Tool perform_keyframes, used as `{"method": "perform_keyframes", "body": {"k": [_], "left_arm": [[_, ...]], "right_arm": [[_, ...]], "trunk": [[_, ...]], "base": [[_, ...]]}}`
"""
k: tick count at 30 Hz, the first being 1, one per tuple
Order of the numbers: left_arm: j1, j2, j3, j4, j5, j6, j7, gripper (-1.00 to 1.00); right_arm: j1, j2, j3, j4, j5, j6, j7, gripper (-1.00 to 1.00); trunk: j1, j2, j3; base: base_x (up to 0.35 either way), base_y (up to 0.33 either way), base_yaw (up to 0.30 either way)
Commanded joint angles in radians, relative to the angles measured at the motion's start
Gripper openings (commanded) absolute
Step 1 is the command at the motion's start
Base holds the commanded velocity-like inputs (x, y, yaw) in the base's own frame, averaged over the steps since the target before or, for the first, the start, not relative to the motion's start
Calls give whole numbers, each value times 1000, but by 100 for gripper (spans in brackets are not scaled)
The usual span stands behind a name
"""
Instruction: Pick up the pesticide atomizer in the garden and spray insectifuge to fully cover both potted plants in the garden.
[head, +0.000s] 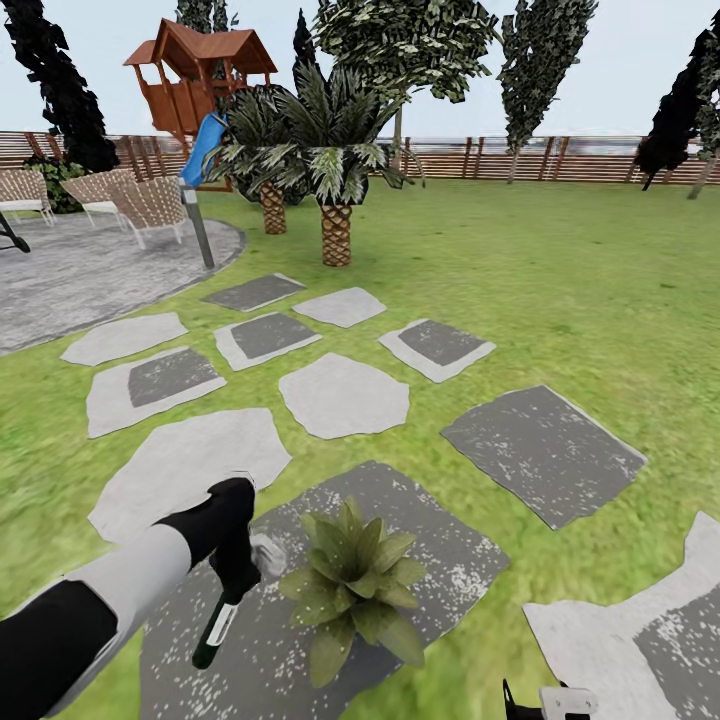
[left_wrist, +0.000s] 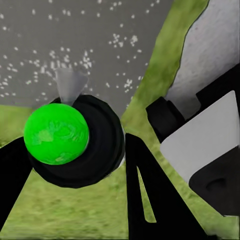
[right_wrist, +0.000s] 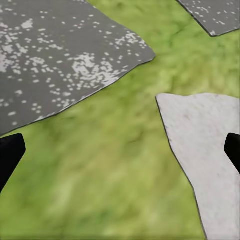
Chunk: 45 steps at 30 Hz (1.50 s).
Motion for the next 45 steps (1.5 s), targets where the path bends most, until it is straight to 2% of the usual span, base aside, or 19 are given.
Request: {"method": "perform_keyframes", "body": {"k": [1,17,22,32,35,38,45], "left_arm": [[14,-2,0,-3,-13,6,-10,-100],[23,-10,2,-6,-13,5,-8,-100],[79,2,-1,-3,-15,4,-4,-100],[89,8,0,-4,-26,4,-1,-100],[89,41,4,-4,-44,5,-1,-100],[89,49,6,-3,-48,6,-1,-100],[90,35,3,-3,-49,5,-1,-100]], "right_arm": [[-1,0,0,1,6,-2,-6,100],[-1,0,0,0,6,-2,-6,100],[-1,0,1,0,6,-2,-6,100],[-1,1,0,0,5,-2,-6,100],[-1,1,0,1,5,-2,-6,100],[-1,1,0,0,5,-2,-6,100],[-1,1,0,1,5,-2,-6,100]], "trunk": [[0,0,-1],[0,0,-1],[0,0,-1],[0,0,-1],[0,0,-1],[0,0,-1],[0,0,-1]], "base": [[0,0,0],[67,52,0],[2,1,0],[0,0,-174],[0,0,-31],[11,7,-6],[193,152,0]]}}
